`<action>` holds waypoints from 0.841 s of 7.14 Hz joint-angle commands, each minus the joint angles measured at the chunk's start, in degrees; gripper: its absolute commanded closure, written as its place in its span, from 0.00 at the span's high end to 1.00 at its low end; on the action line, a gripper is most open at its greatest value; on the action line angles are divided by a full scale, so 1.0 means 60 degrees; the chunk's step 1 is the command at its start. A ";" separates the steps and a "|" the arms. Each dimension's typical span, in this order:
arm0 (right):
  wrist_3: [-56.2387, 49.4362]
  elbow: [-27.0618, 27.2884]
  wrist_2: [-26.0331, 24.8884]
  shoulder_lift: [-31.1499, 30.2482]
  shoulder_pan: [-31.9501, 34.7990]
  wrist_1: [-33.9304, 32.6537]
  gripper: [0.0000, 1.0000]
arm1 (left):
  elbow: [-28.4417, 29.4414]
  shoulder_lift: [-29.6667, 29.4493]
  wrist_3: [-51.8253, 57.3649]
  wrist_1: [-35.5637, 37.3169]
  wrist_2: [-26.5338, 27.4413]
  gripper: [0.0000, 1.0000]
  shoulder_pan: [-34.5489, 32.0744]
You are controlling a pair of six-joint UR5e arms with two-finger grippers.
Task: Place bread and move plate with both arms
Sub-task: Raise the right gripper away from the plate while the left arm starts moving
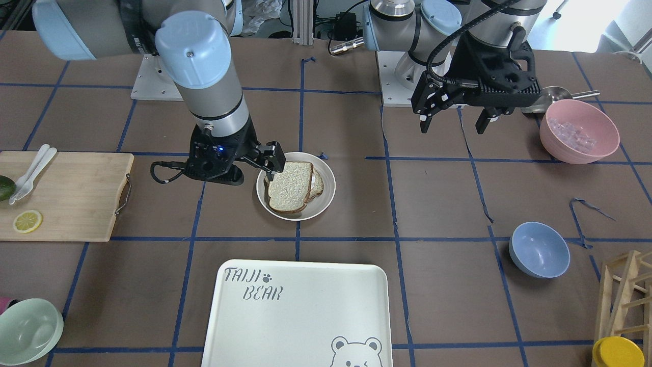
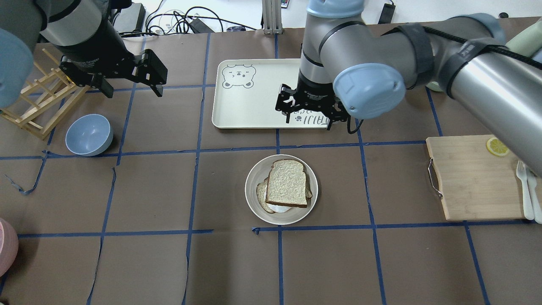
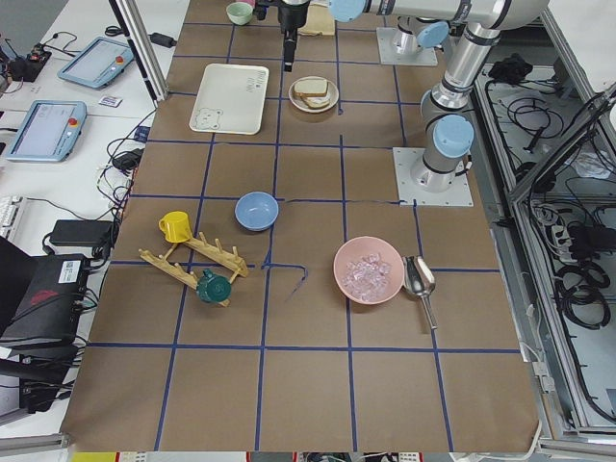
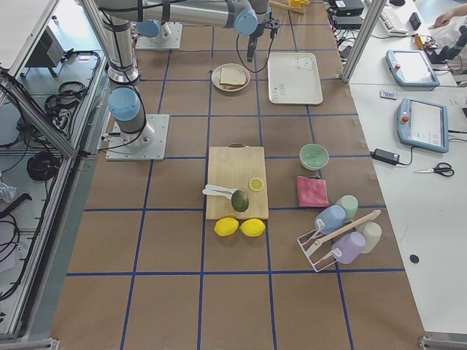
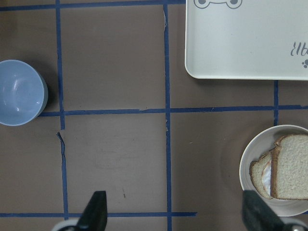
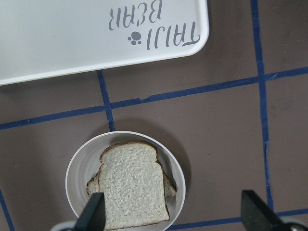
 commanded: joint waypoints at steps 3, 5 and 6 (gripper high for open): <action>-0.2021 -0.0067 -0.1218 -0.1168 -0.0883 0.0802 1.00 | -0.0914 -0.1112 -0.1354 0.0802 -0.1224 1.00 -0.0173; -0.2407 -0.0053 -0.1401 -0.1243 -0.0955 0.0817 1.00 | -0.2290 -0.1128 -0.2416 0.2077 -0.1380 1.00 -0.0697; -0.2859 -0.0068 -0.1313 -0.1360 -0.0956 0.0832 1.00 | -0.3007 -0.1201 -0.2448 0.3171 -0.1395 1.00 -0.0874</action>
